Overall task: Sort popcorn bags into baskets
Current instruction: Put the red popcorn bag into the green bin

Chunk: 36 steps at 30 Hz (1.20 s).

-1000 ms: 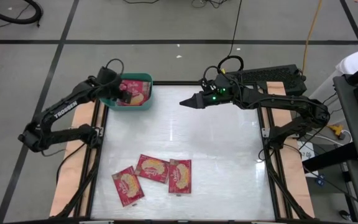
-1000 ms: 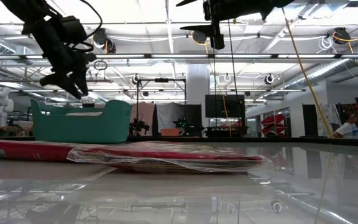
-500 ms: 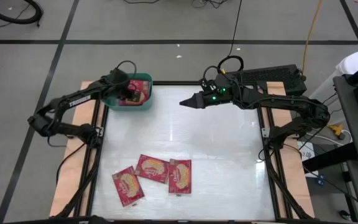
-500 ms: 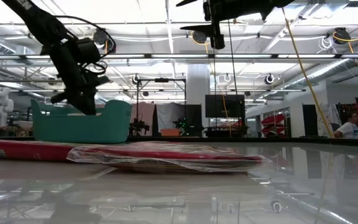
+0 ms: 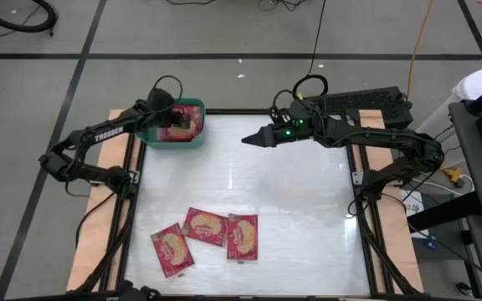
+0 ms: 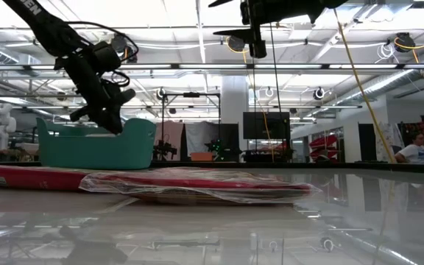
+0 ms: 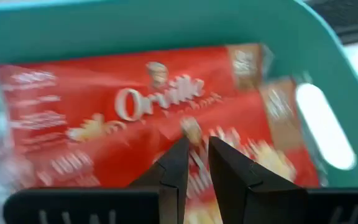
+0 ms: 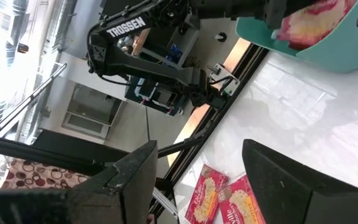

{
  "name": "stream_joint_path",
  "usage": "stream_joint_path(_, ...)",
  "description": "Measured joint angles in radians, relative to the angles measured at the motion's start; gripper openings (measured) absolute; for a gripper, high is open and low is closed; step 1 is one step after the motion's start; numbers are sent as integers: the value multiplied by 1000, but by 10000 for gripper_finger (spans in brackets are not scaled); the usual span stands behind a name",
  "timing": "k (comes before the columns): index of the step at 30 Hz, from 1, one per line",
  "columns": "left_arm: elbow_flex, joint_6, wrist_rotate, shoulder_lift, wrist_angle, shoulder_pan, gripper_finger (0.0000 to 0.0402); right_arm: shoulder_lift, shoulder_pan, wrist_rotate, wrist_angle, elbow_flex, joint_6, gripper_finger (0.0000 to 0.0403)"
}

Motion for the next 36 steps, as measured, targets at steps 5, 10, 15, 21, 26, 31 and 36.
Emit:
stream_joint_path(5, 0, -2, -31, 0, 23, 42, 65, 0, 0, 0, 0, 0, -1, 226)
stream_joint_path(10, 16, -7, 140, -31, 44, 55, 65, 0, 0, 0, 0, 0, -3, 226)
stream_joint_path(15, 49, -50, 229, -105, 44, -25, 65, 0, -1, -1, -20, 0, -12, 226)
stream_joint_path(21, 51, -45, 309, -189, -8, -197, 65, 0, -1, -7, -56, 0, -41, 226)
stream_joint_path(26, 51, -119, 371, -211, -175, -396, 68, 0, 1, -83, -102, 0, -68, 226)
stream_joint_path(31, 51, -206, 342, -212, -250, -672, 96, 0, 2, -151, -149, 0, -110, 226)
stream_joint_path(36, 51, -394, 192, -193, -293, -925, 148, -1, 13, -185, -236, -1, -158, 226)
